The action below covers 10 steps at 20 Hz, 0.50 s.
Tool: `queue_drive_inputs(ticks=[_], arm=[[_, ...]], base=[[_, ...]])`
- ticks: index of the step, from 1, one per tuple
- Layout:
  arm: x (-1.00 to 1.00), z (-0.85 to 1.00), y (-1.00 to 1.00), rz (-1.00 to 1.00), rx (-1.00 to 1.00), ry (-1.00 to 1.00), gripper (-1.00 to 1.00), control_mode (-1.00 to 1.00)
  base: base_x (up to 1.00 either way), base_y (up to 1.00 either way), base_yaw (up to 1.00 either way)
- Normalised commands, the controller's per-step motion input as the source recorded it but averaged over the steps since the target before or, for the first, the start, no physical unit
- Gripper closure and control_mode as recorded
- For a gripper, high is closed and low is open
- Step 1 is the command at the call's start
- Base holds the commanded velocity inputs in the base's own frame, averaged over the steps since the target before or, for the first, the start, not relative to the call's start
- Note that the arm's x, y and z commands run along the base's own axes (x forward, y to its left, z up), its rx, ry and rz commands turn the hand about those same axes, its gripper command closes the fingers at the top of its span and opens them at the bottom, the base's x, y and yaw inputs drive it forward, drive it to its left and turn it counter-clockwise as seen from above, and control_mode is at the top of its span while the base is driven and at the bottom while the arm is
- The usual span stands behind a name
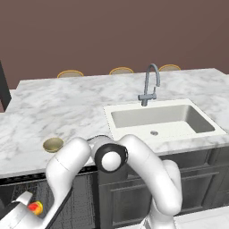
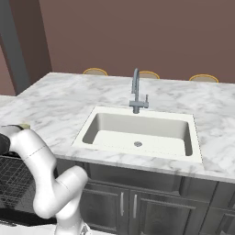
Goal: Pick up the cup and bowl from the counter, place them in the dishwasher, and close the dishwasher door.
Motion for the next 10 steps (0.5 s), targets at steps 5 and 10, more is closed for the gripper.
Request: queue_drive_inputs(ticks=[5, 10], arm=[[0.41, -0.31, -0.03, 0.0, -0.06, 0.03, 1.0, -1.0], [0.49, -0.35, 0.0, 0.01, -0.04, 0.05, 1.0, -1.0]], base=[[0.0, 0.0, 0.0], [0.0, 0.0, 0.0]])
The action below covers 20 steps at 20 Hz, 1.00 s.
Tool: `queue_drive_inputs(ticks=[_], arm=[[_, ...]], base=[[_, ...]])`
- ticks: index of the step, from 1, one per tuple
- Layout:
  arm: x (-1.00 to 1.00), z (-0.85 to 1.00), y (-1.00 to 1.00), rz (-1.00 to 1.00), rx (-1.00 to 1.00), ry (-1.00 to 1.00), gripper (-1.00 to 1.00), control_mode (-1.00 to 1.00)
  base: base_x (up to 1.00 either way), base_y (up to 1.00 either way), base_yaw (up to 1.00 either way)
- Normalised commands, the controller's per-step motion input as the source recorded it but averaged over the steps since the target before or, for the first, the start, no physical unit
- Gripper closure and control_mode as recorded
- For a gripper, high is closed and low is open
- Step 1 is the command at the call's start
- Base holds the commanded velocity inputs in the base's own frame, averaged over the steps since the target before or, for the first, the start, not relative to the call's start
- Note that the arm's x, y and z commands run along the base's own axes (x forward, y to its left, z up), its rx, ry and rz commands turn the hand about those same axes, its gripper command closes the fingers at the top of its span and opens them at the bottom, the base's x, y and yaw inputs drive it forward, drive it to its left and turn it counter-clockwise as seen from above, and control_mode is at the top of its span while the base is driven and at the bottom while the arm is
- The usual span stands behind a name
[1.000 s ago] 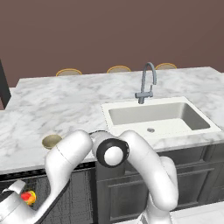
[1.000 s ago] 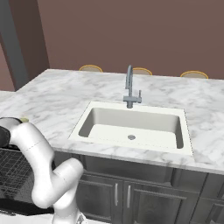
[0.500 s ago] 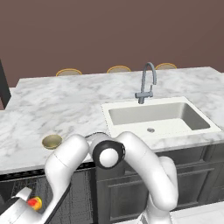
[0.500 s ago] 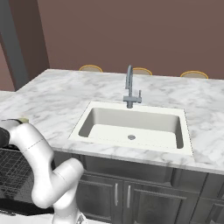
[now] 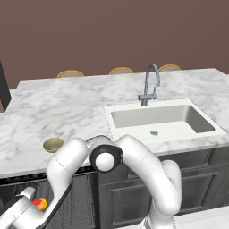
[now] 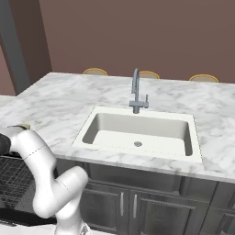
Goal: Pick up the cup and bowl from the counter, place them in the dishwasher, and close the dishwasher door.
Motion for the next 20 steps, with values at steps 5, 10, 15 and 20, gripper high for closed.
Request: queue_drive_inputs(ticks=[5, 10, 15, 20], arm=[[0.38, -0.46, 0.0, 0.02, -0.05, 0.05, 1.0, -1.0], [0.27, -0.49, 0.0, 0.03, -0.08, 0.04, 1.0, -1.0], [0.19, -0.47, 0.0, 0.04, -0.1, 0.03, 1.0, -1.0], [0.07, -0.51, 0.01, 0.06, -0.13, 0.03, 1.0, -1.0]], base=[[0.0, 0.0, 0.0], [0.0, 0.0, 0.0], [0.0, 0.0, 0.0], [0.0, 0.0, 0.0]])
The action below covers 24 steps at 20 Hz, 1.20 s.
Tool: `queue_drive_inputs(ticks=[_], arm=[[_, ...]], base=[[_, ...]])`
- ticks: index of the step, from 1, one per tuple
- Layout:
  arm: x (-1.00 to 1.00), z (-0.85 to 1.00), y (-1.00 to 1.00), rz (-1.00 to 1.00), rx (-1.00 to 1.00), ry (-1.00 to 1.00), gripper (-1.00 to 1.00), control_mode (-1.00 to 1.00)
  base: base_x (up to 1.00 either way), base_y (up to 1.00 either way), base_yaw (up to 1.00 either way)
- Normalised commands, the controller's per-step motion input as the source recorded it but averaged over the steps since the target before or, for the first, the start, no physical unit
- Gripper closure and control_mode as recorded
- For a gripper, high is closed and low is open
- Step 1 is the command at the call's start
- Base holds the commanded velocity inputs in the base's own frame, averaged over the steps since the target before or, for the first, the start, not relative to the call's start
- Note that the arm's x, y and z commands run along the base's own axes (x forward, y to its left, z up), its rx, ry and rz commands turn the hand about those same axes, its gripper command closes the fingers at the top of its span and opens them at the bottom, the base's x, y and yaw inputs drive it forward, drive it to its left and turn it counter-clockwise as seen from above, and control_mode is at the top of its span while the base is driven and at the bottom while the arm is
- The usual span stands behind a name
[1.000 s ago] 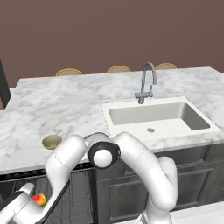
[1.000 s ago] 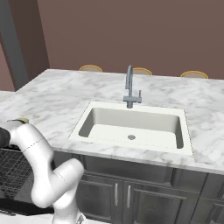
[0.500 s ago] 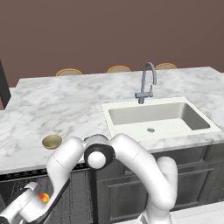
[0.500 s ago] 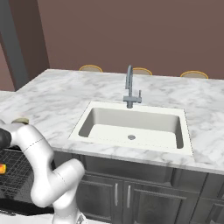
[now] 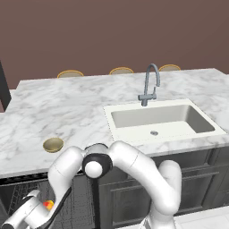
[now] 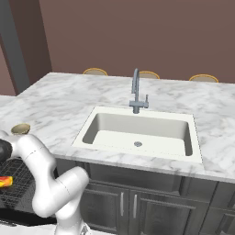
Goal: Pick up the cup and bowl from the counter, place them in the dishwasher, and close the dishwasher door.
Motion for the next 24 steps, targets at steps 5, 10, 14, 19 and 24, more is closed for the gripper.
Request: queue_drive_inputs(ticks=[5, 10, 14, 19, 24], arm=[[0.05, -0.48, 0.01, 0.05, -0.13, 0.02, 1.0, -1.0], [0.06, -0.44, 0.01, 0.05, -0.12, 0.01, 1.0, -1.0], [0.07, -0.44, 0.0, 0.05, -0.06, 0.02, 1.0, -1.0], [0.07, -0.49, 0.0, 0.04, 0.0, 0.04, 1.0, -1.0], [0.03, -0.37, 0.04, 0.02, 0.0, 0.05, -1.0, -1.0]], base=[[0.0, 0.0, 0.0], [0.0, 0.0, 0.0], [0.0, 0.0, 0.0], [0.0, 0.0, 0.0], [0.0, 0.0, 0.0]])
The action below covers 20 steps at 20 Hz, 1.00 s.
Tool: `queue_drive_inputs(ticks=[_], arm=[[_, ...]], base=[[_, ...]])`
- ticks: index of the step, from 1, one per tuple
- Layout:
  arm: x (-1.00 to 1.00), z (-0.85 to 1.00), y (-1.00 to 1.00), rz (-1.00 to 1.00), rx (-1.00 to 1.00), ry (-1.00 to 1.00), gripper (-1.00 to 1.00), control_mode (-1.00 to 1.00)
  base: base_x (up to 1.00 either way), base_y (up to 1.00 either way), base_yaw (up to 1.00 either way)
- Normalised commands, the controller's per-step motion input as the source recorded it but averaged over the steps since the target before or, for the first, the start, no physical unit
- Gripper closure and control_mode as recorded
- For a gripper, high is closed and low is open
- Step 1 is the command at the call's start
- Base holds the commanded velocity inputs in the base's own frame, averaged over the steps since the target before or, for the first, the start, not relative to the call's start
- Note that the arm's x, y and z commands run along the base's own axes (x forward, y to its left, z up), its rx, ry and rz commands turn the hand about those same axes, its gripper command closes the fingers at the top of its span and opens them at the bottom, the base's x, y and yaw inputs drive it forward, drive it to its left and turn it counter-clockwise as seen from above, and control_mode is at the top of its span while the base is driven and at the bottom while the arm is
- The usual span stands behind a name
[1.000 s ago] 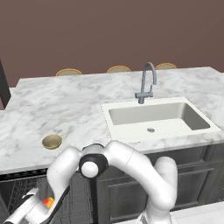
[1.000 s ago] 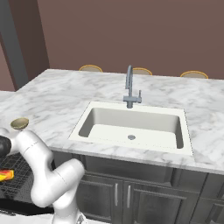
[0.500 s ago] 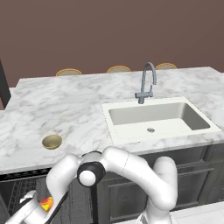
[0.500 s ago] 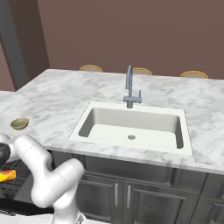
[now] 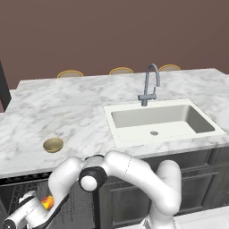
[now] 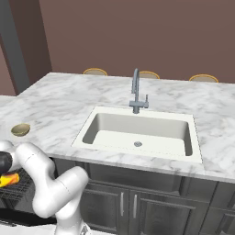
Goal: Pick up the cup and bowl from the counter, place them in the dishwasher, and close the dishwasher door.
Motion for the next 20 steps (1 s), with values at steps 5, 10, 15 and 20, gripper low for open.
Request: queue_drive_inputs(ticks=[5, 10, 15, 20], arm=[[-0.37, 0.07, -0.03, 0.0, -0.01, -0.05, -1.0, -1.0], [-0.47, 0.37, 0.0, 0.0, -0.02, -0.08, -1.0, -1.0], [-0.36, 0.58, 0.0, 0.0, -0.01, -0.08, -1.0, -1.0], [-0.14, 0.4, -0.01, 0.0, 0.01, -0.01, -1.0, -1.0]], base=[[0.0, 0.0, 0.0], [0.0, 0.0, 0.0], [0.0, 0.0, 0.0], [0.0, 0.0, 0.0]])
